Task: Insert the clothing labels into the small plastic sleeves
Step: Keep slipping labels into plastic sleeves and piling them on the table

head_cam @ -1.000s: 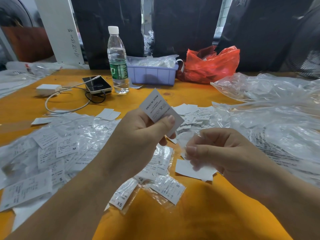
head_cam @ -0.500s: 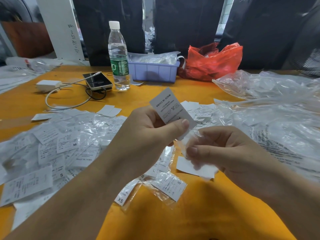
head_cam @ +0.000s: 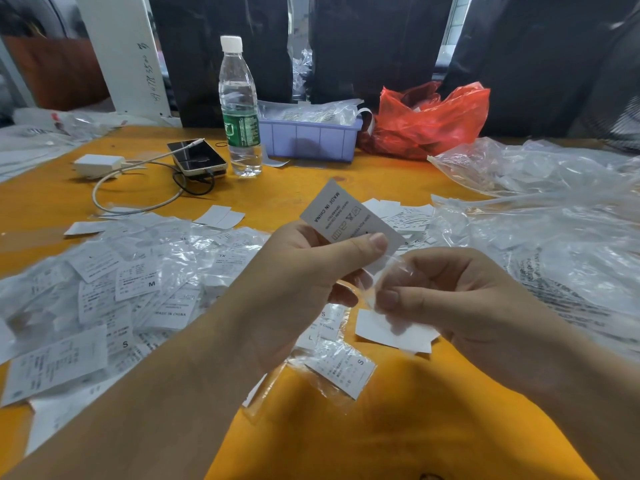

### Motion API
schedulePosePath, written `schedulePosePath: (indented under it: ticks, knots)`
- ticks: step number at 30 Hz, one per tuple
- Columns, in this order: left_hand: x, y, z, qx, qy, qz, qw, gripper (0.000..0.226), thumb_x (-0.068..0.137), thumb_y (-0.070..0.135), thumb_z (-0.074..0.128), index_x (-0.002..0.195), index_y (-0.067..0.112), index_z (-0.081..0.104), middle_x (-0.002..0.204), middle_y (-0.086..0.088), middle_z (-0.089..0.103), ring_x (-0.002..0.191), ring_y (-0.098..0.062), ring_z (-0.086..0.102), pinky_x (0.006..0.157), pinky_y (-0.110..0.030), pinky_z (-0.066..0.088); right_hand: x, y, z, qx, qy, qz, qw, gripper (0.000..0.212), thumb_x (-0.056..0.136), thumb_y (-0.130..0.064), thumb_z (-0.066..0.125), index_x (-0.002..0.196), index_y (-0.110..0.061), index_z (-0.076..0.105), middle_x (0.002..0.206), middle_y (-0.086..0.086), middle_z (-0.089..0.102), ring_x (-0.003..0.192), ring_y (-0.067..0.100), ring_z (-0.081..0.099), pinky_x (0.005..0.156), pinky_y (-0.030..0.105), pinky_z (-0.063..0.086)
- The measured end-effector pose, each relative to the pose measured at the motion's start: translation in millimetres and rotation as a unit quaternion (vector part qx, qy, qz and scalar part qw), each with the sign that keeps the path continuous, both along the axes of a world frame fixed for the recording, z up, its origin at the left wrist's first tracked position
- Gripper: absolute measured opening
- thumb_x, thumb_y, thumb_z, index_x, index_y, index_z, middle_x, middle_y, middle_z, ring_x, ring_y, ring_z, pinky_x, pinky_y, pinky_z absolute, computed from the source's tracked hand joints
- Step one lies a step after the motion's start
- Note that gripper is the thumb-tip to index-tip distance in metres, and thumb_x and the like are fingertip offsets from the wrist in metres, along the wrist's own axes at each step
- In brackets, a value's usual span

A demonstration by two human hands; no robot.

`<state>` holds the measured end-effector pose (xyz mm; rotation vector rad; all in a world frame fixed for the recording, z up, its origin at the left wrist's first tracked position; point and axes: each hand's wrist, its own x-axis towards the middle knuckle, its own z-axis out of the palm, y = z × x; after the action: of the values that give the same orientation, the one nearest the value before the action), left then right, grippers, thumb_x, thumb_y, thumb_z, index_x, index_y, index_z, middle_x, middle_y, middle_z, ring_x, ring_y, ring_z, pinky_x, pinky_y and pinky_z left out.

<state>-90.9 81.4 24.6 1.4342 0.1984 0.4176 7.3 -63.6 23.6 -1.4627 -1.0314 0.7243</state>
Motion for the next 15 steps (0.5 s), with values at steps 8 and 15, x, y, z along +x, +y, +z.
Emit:
schedulePosePath:
  ticks: [8,15]
  knots:
    - [0.0,4.7,0.0,-0.034,0.025,-0.014,0.999,0.025,0.069,0.024,0.072,0.091,0.013,0.07,0.077,-0.003,0.067,0.062,-0.012,0.062,0.051,-0.021,0.05,1.4,-0.6,0.2,-0.001,-0.019,-0.046,0.999,0.016,0.069,-0.024,0.074,0.074,-0.009,0.073,0.065,0.004,0.064,0.063,0.015,0.058,0.059,0.018,0.047]
    - [-0.6,7.4,1.0,-0.063,0.04,-0.016,0.997,0.036,0.068,0.025,0.073,0.1,0.01,0.065,0.08,-0.005,0.067,0.061,-0.011,0.062,0.051,-0.021,0.049,0.8,-1.7,-0.1,0.017,-0.083,-0.081,0.993,0.023,0.071,-0.031,0.08,0.075,-0.011,0.072,0.063,0.0,0.065,0.06,0.008,0.058,0.058,0.017,0.047]
